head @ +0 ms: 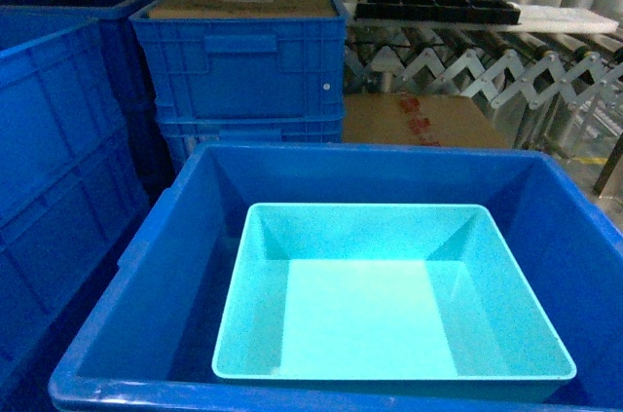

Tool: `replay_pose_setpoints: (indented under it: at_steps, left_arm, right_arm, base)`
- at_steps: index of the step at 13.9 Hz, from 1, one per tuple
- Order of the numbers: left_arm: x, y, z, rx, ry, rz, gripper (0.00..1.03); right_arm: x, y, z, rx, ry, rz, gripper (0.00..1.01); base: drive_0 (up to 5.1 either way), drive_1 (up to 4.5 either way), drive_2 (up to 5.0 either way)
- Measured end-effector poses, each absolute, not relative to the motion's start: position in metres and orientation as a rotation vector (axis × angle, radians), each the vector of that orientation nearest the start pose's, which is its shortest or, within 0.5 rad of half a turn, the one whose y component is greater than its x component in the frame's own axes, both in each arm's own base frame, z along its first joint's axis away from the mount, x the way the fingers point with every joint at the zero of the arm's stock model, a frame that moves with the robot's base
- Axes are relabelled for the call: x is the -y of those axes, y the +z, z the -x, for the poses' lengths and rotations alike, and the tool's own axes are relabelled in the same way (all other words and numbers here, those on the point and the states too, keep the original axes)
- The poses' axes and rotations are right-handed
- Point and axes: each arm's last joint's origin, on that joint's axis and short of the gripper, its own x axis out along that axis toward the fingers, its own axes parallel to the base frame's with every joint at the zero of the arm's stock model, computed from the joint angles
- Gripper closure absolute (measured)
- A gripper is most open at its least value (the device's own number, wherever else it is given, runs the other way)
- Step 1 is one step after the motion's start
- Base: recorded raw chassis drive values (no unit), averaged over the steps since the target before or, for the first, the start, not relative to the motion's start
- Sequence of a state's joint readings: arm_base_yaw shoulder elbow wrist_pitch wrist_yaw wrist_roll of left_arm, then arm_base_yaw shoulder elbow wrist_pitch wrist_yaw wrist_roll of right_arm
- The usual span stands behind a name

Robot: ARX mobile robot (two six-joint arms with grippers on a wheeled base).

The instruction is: Stack blue boxes stably on right

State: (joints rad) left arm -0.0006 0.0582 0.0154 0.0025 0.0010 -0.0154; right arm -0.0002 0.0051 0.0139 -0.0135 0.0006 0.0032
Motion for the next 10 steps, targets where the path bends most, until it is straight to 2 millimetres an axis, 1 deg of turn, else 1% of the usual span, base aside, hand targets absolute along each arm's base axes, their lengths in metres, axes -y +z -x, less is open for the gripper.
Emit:
replay_pose_setpoints:
  at_steps: [1, 2, 6, 7, 10]
  left_arm:
    - [0.0001, 0.1696, -0.0974, 0.021, -0.002, 0.015, 1.01]
    - [0.0001, 0.1669, -0.0974, -0.005, 0.000, 0.014, 1.01]
    - [0.0001, 0.1676, -0.0974, 0.001, 0.000, 0.014, 1.01]
    - [0.0001, 0.1675, -0.0974, 0.001, 0.000, 0.015, 1.00]
    - [0.0001, 0.1675, -0.0974, 0.001, 0.000, 0.014, 0.63]
  right_arm:
    - [0.0000, 0.1678, -0.0971, 0.009, 0.000, -0.003, 0.99]
    - [0.0000, 0.1675, -0.0971, 0.006, 0.000, -0.003, 0.99]
    - [0.0000, 0.1674, -0.0971, 0.005, 0.000, -0.003, 0.99]
    - [0.0000, 0.1676, -0.0971, 0.006, 0.000, -0.003, 0.97]
    - [0.0000, 0.1675, -0.0971, 0.006, 0.000, -0.003, 0.59]
  base:
    - [0.0, 0.00, 0.0]
    - [0.0, 0.00, 0.0]
    - [0.0, 0.00, 0.0]
    - [0.0, 0.00, 0.0]
    - [0.0, 0.00, 0.0]
